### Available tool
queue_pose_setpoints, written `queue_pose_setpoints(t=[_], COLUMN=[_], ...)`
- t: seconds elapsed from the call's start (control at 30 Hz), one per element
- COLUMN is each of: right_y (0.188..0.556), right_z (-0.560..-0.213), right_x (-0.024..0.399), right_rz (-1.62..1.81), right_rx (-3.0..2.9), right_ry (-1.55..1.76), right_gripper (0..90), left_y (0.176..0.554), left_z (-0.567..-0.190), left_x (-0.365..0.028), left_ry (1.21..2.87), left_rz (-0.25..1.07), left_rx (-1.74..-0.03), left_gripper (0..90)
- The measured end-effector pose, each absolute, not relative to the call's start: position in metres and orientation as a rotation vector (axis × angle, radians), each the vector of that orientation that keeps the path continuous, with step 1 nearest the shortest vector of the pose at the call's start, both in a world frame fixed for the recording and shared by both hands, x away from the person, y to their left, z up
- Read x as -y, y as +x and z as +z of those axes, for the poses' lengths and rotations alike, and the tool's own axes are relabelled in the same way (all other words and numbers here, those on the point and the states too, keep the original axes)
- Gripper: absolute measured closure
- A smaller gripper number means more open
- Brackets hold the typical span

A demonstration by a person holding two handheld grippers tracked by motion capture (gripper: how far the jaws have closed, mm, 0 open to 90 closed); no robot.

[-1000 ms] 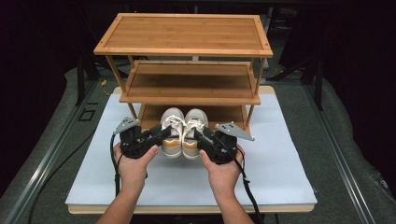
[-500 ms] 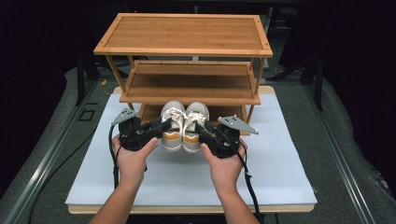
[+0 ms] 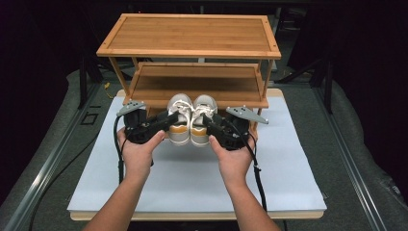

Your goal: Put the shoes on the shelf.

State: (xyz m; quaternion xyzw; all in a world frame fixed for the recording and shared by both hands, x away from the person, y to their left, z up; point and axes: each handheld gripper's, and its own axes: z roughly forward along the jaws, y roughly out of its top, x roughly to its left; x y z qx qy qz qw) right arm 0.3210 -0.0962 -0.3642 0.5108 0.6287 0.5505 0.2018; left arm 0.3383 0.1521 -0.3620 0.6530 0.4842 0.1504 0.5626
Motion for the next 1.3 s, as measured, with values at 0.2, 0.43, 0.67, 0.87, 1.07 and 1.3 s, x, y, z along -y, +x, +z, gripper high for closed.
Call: queue_pose_setpoints(t=[0.2, 0.43, 0.67, 0.87, 1.07, 1.3], right_y=[0.328, 0.337, 0.352, 0.368, 0.382, 0.398], right_z=[-0.358, -0.353, -0.349, -0.347, -0.344, -0.342], right_x=[0.094, 0.094, 0.095, 0.099, 0.100, 0.097], right_rz=[1.513, 1.515, 1.514, 1.507, 1.510, 1.508], right_rx=[-1.760, -1.756, -1.753, -1.761, -1.753, -1.744], right_ry=[1.437, 1.441, 1.425, 1.453, 1.466, 1.484], right_gripper=[61.9, 61.9, 61.9, 62.0, 62.0, 62.3], left_y=[0.347, 0.356, 0.372, 0.389, 0.404, 0.421], left_z=[-0.358, -0.353, -0.349, -0.346, -0.344, -0.342], left_x=[-0.154, -0.154, -0.150, -0.148, -0.148, -0.148], left_ry=[1.518, 1.525, 1.524, 1.529, 1.526, 1.524], left_rz=[0.335, 0.336, 0.340, 0.330, 0.308, 0.302], left_rx=[-1.154, -1.150, -1.149, -1.157, -1.174, -1.185], left_gripper=[57.0, 57.0, 57.1, 57.1, 57.2, 57.2])
